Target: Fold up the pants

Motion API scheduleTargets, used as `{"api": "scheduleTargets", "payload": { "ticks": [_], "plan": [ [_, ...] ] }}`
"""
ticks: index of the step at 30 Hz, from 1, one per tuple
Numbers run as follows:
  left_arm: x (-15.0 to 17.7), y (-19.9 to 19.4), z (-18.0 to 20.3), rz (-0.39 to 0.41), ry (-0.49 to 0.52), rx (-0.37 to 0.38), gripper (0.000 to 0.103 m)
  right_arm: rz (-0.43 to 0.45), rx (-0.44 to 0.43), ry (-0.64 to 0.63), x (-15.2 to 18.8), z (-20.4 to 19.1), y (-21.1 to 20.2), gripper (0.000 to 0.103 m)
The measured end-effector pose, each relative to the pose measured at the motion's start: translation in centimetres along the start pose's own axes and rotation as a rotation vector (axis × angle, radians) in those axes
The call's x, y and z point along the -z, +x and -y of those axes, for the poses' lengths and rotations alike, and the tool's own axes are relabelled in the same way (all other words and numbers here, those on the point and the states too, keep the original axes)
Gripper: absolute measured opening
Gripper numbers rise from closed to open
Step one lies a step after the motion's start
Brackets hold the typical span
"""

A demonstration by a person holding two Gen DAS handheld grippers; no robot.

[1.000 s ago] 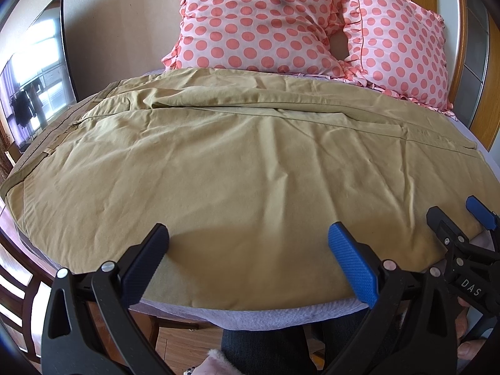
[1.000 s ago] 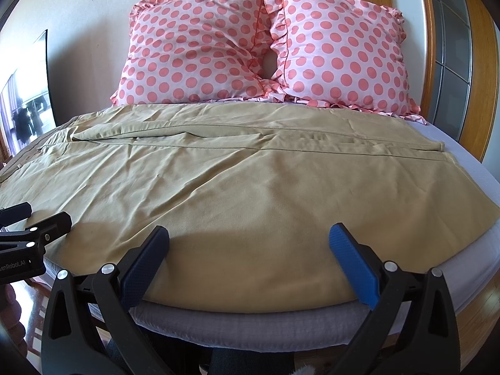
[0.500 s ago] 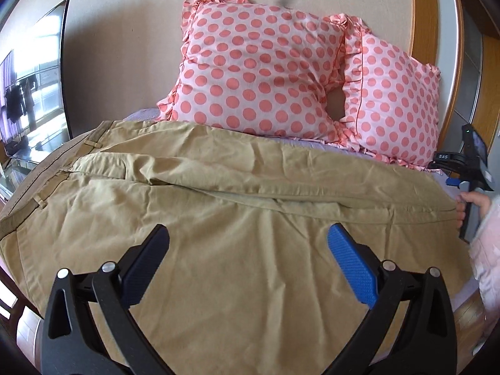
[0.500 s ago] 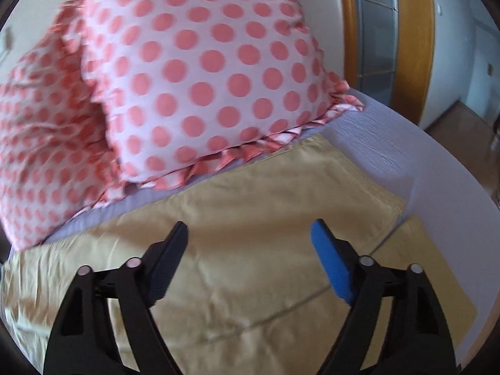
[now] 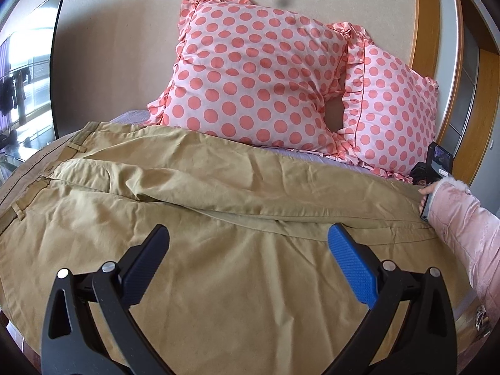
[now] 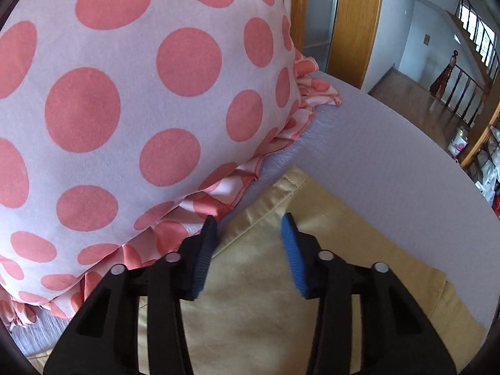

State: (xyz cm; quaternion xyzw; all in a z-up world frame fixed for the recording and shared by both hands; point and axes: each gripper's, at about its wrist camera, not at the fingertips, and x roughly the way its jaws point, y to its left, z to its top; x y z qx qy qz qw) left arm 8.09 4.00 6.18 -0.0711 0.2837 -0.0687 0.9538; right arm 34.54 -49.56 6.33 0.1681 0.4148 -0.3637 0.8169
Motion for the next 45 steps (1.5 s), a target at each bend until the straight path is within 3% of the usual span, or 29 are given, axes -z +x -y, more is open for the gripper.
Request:
{"api": "scheduleTargets", "payload": {
  "ticks": [3,9,12,14,19,22,24,28,29,30,31,33,36,41,44,45],
  "plan": [
    [0.1,0.2,-0.4,-0.009,-0.023,0.007,0.101,-0.019,-0.125,0.076,0.4,2.6,-0.4,0.006],
    [0.4,-0.8,-1.9,0.011,-0.083,0.129,0.101,0.094,-0.429,0.171,4.3,10.3,-7.6,0.004],
    [0.1,-0.7,-2.1,0.007,-0.088,0.144,0.101,0.120,-0.534,0.196,8.7,14.6,-12.2,0.004],
    [-0.3,-0.6,-2.1,0.006,-0.083,0.145,0.101,0.094,-0.549,0.214,10.9,16.3,-14.2,0.004],
    [-2.2,-0.8,-2.7,0.035,-0.097,0.177,0.101,-0.104,-0.582,0.325,14.7,19.7,-14.5,0.005],
    [-3.5,-0.9,-3.5,0.049,-0.109,0.175,0.101,-0.133,-0.586,0.367,15.0,20.2,-14.0,0.020],
    [-4.2,-0.8,-4.1,0.043,-0.114,0.158,0.101,-0.150,-0.597,0.389,14.8,19.9,-13.1,0.048],
    [-5.5,0.1,-5.8,0.010,-0.155,0.145,0.101,-0.118,-0.625,0.422,14.3,19.1,-11.9,0.050],
    [-5.8,0.4,-6.2,0.010,-0.166,0.147,0.101,-0.104,-0.643,0.425,14.1,19.0,-11.4,0.040],
    [-6.2,0.7,-6.6,0.014,-0.172,0.149,0.101,-0.104,-0.683,0.427,13.9,18.9,-10.9,0.009],
    [-6.5,1.1,-6.9,0.012,-0.178,0.146,0.101,-0.102,-0.717,0.439,14.1,19.1,-10.6,0.004],
    [-7.4,2.4,-7.7,-0.021,-0.196,0.119,0.101,-0.045,-0.780,0.460,14.3,20.3,-11.2,0.003],
    [-8.8,5.2,-9.7,-0.086,-0.293,0.132,0.101,0.028,-0.799,0.469,14.6,22.2,-12.7,0.003],
    [-10.5,11.1,-12.2,-0.209,-0.440,0.100,0.097,0.046,-0.824,0.485,14.7,23.6,-13.4,0.003],
    [-11.3,14.6,-13.5,-0.253,-0.480,0.002,0.088,0.053,-0.827,0.481,14.7,23.5,-13.5,0.003],
    [-11.5,15.7,-14.2,-0.265,-0.498,-0.025,0.067,0.055,-0.829,0.479,14.7,23.6,-13.5,0.003]
  ]
}}
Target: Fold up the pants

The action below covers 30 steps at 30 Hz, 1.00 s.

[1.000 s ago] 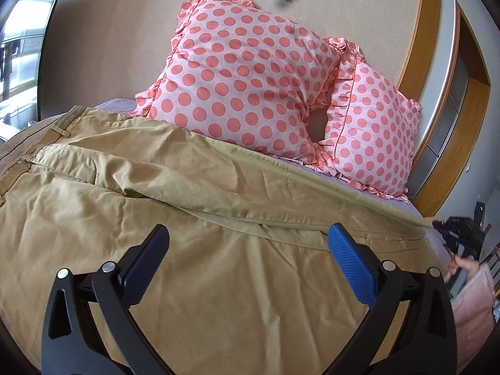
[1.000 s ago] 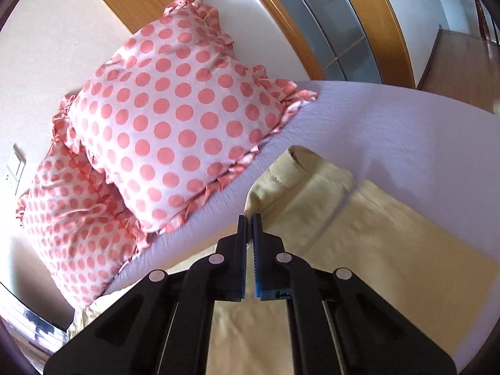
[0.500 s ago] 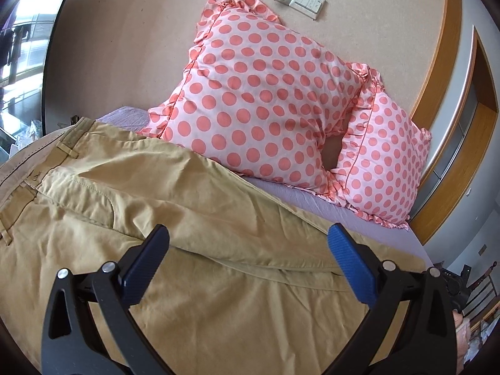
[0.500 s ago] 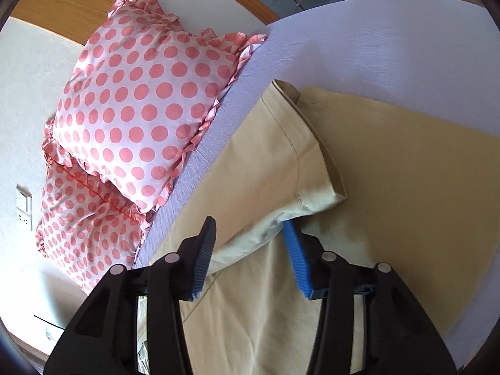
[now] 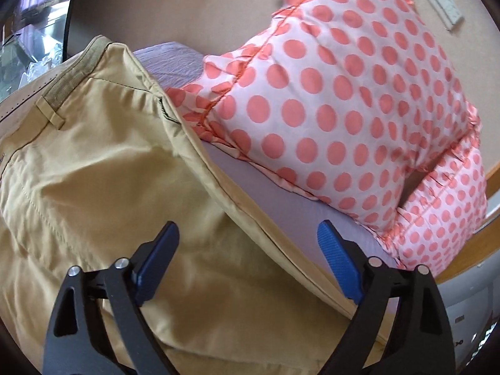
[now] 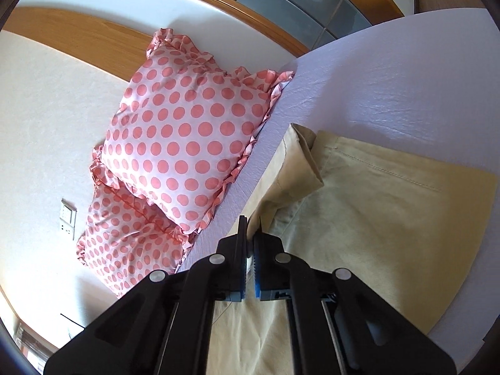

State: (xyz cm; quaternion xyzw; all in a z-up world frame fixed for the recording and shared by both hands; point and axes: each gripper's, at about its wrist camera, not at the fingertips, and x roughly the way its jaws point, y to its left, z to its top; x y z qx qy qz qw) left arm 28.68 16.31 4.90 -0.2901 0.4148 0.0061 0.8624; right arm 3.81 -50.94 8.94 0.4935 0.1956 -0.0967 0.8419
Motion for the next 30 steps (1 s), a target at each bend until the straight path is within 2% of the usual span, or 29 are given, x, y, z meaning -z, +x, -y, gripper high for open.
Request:
{"api": "scheduleTargets", "payload": {
  "ticks": [1,2,3,6,8,11,13,16,19,22,30],
  "plan": [
    [-0.6,1.0,-0.3,-0.014,-0.014,-0.026,0.052,0.000,-0.002,0.002,0.0,-0.1,0.1,0.003],
    [-1.0,1.9,-0.7,-0.038,-0.028,-0.046,0.017,-0.002,-0.005,0.003,0.0,0.0,0.1,0.003],
    [-1.3,2.5,-1.2,-0.057,-0.045,-0.047,0.004,-0.005,-0.011,0.004,0.0,0.0,0.1,0.003],
    [-0.4,0.8,-1.7,-0.017,-0.048,-0.035,0.003,0.008,-0.025,-0.004,-0.2,-0.3,-0.6,0.003],
    [1.4,-2.9,-1.2,0.052,0.023,-0.030,0.002,0.029,-0.032,-0.020,-0.5,-0.6,-1.7,0.003],
    [5.4,-10.0,-1.9,0.144,0.096,0.017,0.003,0.050,-0.027,-0.040,-0.9,-0.6,-3.0,0.003],
    [8.6,-13.9,-3.4,0.161,0.105,0.030,0.003,0.069,-0.017,-0.050,-1.1,-0.2,-4.3,0.003],
    [13.3,-17.3,-6.2,0.135,0.083,0.038,0.003,0.078,0.008,-0.051,-1.0,0.9,-6.1,0.003],
    [17.3,-18.4,-8.7,0.103,0.040,0.020,0.003,0.064,0.052,-0.062,-0.3,2.0,-6.9,0.003],
    [20.0,-18.4,-10.3,0.075,-0.010,0.015,0.003,0.044,0.083,-0.047,0.2,3.3,-7.2,0.003],
    [22.1,-19.0,-11.4,0.092,-0.022,0.040,0.004,0.021,0.146,-0.032,0.9,5.1,-7.7,0.004]
  ]
}}
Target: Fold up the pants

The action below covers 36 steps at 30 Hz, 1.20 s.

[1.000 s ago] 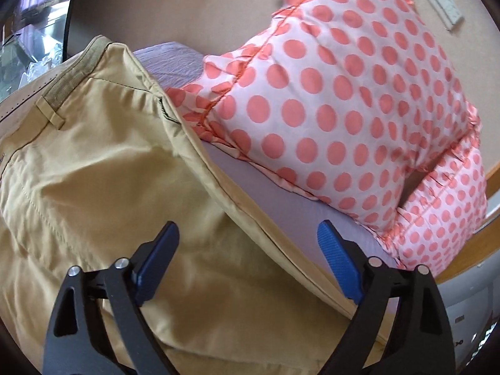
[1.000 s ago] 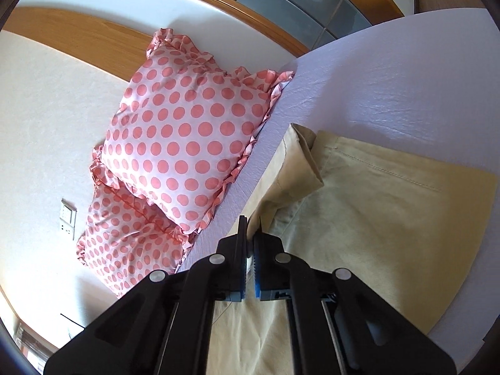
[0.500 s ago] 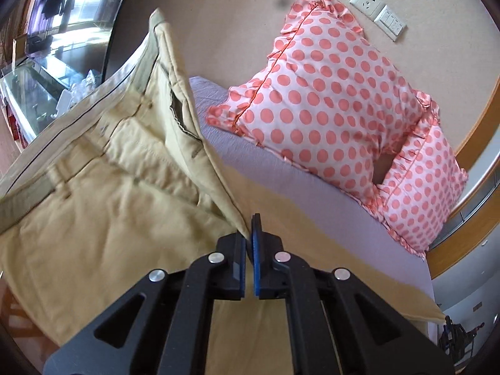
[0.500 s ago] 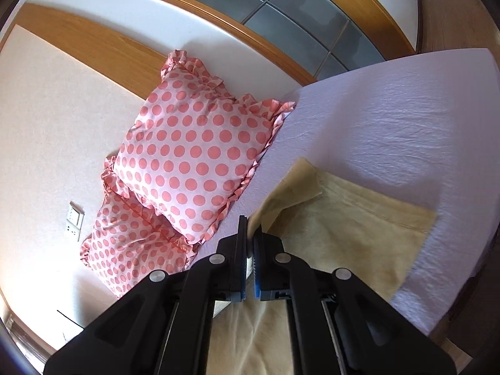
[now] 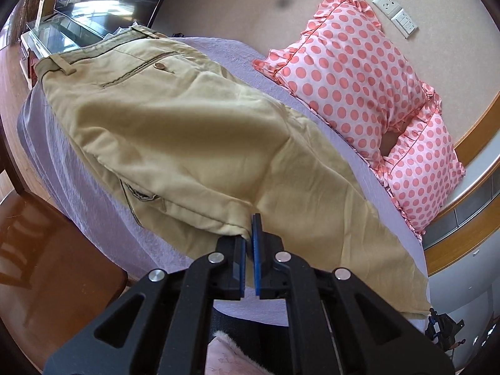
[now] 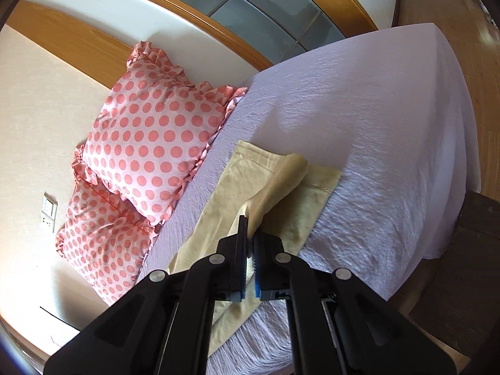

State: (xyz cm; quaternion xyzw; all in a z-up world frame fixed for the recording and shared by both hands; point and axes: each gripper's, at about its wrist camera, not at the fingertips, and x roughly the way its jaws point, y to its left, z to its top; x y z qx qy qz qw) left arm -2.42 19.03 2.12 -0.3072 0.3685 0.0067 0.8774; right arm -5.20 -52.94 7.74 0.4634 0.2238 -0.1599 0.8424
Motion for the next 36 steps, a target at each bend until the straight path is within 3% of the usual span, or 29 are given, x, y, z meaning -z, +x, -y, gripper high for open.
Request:
{"api": "scheduleTargets", "payload": {
  "ticks": [5,7,8,9,13,16,18,19,23,24,29,33,36],
  "plan": [
    [0.3,0.1,-0.2,-0.008,0.006,0.013,0.004,-0.001,0.040,-0.019,0.4,0.4,-0.4,0.004],
    [0.4,0.2,-0.3,-0.016,0.019,0.006,0.008,0.003,0.076,-0.019,0.5,0.6,-0.6,0.016],
    [0.5,0.1,-0.3,-0.011,0.025,0.007,0.009,0.009,0.099,-0.010,0.4,0.7,-0.9,0.036],
    [0.7,-0.2,-0.4,-0.006,0.029,0.012,0.013,0.029,0.106,-0.003,0.4,0.8,-1.2,0.048],
    [1.3,-1.1,-0.8,0.028,0.026,0.041,0.026,0.123,0.194,-0.054,0.0,0.6,-2.4,0.052],
    [1.8,-1.9,-1.8,0.052,-0.001,0.053,0.029,0.116,0.166,-0.078,0.1,0.6,-1.6,0.050],
    [2.0,-2.4,-2.8,0.071,-0.037,0.065,0.029,0.095,0.109,-0.095,0.5,0.4,-0.8,0.037],
    [2.1,-2.7,-3.2,0.084,-0.054,0.069,0.029,0.084,0.086,-0.101,0.7,0.3,-0.3,0.036],
    [2.1,-3.9,-4.6,0.128,-0.095,0.056,0.034,0.112,0.079,-0.180,1.7,-0.5,0.6,0.007],
    [2.1,-4.0,-4.8,0.135,-0.103,0.056,0.034,0.113,0.055,-0.201,1.8,-0.7,0.7,0.004],
    [2.0,-5.0,-5.6,0.183,-0.121,0.064,0.041,0.145,-0.050,-0.296,1.9,-4.2,0.0,0.003],
    [2.3,-5.2,-5.5,0.197,-0.091,0.056,0.050,0.107,-0.223,-0.446,3.8,-11.8,0.6,0.003],
    [2.8,-5.5,-5.2,0.212,-0.068,0.026,0.059,0.019,-0.382,-0.580,7.9,-18.3,2.1,0.003]
  ]
}}
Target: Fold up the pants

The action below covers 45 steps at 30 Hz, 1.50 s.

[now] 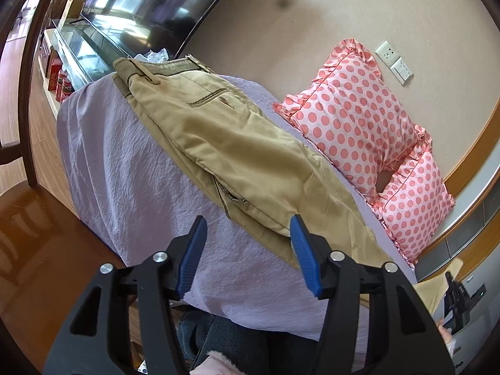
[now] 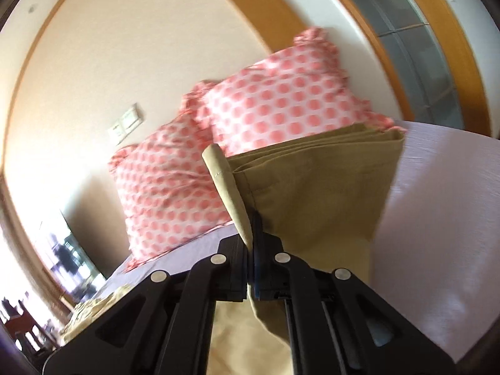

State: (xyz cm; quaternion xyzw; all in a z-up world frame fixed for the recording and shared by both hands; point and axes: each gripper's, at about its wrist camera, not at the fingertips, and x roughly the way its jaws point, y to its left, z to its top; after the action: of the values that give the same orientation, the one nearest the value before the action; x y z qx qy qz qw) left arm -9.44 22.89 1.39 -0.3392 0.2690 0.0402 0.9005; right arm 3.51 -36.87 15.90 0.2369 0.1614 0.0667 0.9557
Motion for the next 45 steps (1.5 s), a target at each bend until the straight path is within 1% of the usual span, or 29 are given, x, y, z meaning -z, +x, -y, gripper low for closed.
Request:
{"api": "scheduleTargets", "payload": {
  "ticks": [1,2,3,4,6,7,8,9,10,11,12,13,14,16,18,19,23,26,28,30,32,35,37,39,40,43,44,45],
  "plan": [
    [0.1,-0.2,0.0,0.008,0.008,-0.002,0.061,-0.030,-0.061,-0.024,0.5,-1.9,1.3,0.003],
    [0.2,-0.5,0.0,0.015,0.014,-0.009,0.065,-0.074,-0.139,-0.044,1.4,-4.2,2.8,0.003],
    [0.2,-0.7,-0.2,0.022,0.016,-0.017,0.070,-0.126,-0.211,-0.065,2.6,-6.3,4.2,0.003],
    [0.1,-0.9,-0.4,0.028,0.015,-0.021,0.071,-0.176,-0.269,-0.092,3.9,-8.2,5.4,0.003],
    [0.0,-1.0,-0.8,0.026,0.012,-0.017,0.074,-0.316,-0.383,-0.169,7.7,-12.2,7.5,0.002],
    [-0.1,-1.0,-1.0,0.021,0.011,-0.017,0.074,-0.396,-0.422,-0.218,9.8,-13.8,8.4,0.003],
    [-0.2,-0.9,-1.2,0.017,0.011,-0.021,0.076,-0.470,-0.440,-0.265,11.8,-15.1,9.1,0.003],
    [-0.4,-0.7,-1.4,0.010,0.011,-0.024,0.076,-0.533,-0.441,-0.308,13.5,-16.0,9.5,0.004],
    [-0.5,-0.5,-1.6,0.006,0.009,-0.024,0.077,-0.572,-0.443,-0.333,14.7,-16.5,9.6,0.007],
    [-0.6,-0.3,-1.7,0.002,0.006,-0.023,0.077,-0.601,-0.436,-0.346,15.6,-16.6,9.5,0.022],
    [-0.8,-0.1,-1.9,0.000,0.001,-0.022,0.078,-0.613,-0.430,-0.341,15.9,-16.5,9.3,0.051],
    [-0.9,0.2,-1.9,-0.002,0.002,-0.020,0.078,-0.609,-0.428,-0.328,15.8,-16.3,9.0,0.065],
    [-1.0,0.5,-1.9,-0.006,0.003,-0.019,0.078,-0.588,-0.432,-0.310,15.5,-15.8,8.6,0.076],
    [-1.3,1.1,-1.7,-0.008,0.010,-0.020,0.080,-0.551,-0.447,-0.285,14.3,-15.2,8.4,0.076],
    [-1.6,1.6,-1.4,-0.005,0.015,-0.031,0.080,-0.530,-0.424,-0.267,13.3,-14.9,8.4,0.076],
    [-1.8,1.9,-1.4,-0.001,0.014,-0.032,0.080,-0.526,-0.416,-0.259,13.3,-15.3,8.2,0.076],
    [-2.9,3.0,-1.3,-0.003,0.004,-0.058,0.080,-0.535,-0.401,-0.218,13.7,-14.7,8.6,0.078],
    [-3.8,4.1,-1.2,-0.018,0.003,-0.064,0.080,-0.551,-0.401,-0.208,14.3,-14.5,8.7,0.079],
    [-4.4,4.9,-1.4,-0.032,-0.016,-0.077,0.080,-0.559,-0.400,-0.197,14.6,-14.4,8.8,0.079],
    [-4.9,5.4,-1.4,-0.034,-0.028,-0.064,0.079,-0.561,-0.400,-0.191,14.8,-14.4,8.9,0.079],
    [-5.5,5.4,-1.1,-0.024,-0.022,-0.073,0.079,-0.558,-0.403,-0.187,14.7,-14.3,8.8,0.079],
    [-6.9,4.7,-0.6,0.022,0.000,-0.071,0.079,-0.553,-0.400,-0.181,14.6,-14.2,8.8,0.079],
    [-8.0,4.9,-0.8,0.043,0.005,-0.096,0.079,-0.552,-0.402,-0.176,14.6,-14.0,8.9,0.080],
    [-9.2,5.6,-1.7,0.046,-0.027,-0.144,0.079,-0.553,-0.410,-0.173,14.6,-14.0,8.9,0.081],
    [-9.7,5.8,-2.3,0.048,-0.055,-0.147,0.078,-0.552,-0.417,-0.174,14.5,-14.0,8.8,0.082],
    [-11.2,6.3,-3.7,0.081,-0.124,-0.153,0.068,-0.545,-0.439,-0.176,14.5,-14.0,8.5,0.084],
    [-11.7,6.7,-4.1,0.085,-0.139,-0.171,0.054,-0.545,-0.444,-0.174,14.5,-13.9,8.5,0.084],
    [-12.1,7.2,-4.3,0.078,-0.148,-0.197,0.030,-0.546,-0.445,-0.172,14.5,-13.8,8.5,0.084]
  ]
}}
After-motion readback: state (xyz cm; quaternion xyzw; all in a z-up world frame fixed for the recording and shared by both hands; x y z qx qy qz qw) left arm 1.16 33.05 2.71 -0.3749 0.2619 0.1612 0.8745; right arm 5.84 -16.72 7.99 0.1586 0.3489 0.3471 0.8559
